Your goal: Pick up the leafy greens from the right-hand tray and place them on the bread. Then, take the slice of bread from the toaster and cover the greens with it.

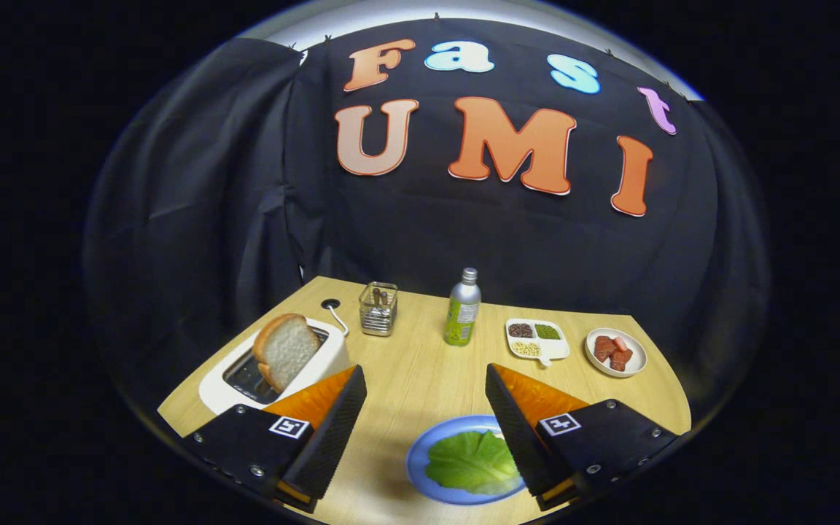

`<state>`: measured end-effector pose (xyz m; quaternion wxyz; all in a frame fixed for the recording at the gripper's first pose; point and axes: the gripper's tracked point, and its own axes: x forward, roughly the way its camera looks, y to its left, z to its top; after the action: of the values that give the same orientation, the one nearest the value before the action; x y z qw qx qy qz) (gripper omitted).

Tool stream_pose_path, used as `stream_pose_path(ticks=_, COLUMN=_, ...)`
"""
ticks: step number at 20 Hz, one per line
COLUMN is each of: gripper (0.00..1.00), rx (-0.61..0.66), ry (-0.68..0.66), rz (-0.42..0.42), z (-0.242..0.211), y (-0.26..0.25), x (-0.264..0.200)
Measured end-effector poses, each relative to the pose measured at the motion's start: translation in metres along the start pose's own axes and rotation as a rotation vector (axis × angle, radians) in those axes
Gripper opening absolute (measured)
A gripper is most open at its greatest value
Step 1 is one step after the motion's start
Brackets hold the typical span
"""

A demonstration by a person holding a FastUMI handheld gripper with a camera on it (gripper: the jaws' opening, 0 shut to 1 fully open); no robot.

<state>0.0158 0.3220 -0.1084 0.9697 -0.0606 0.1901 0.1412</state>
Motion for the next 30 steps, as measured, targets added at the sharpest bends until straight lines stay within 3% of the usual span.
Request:
stream_pose_path(ticks=9, gripper=0.99, rx=-0.033, ry=0.008, rz=0.064, z=0.022, y=0.09, x=0.013)
stream_pose_path(ticks=20, gripper=0.97, rx=-0.052, ry=0.101, rz=0.074, z=-0.001, y=0.138, x=0.051)
stream_pose_path(ticks=26, gripper=0.81, rx=-0.052, ry=0.141, rz=0.045, z=-0.013, y=0.149, x=0.066)
stream_pose_path(ticks=30, gripper=0.61, rx=-0.043, ry=0.179, rz=0.015, z=-0.024, y=0.145, x=0.074)
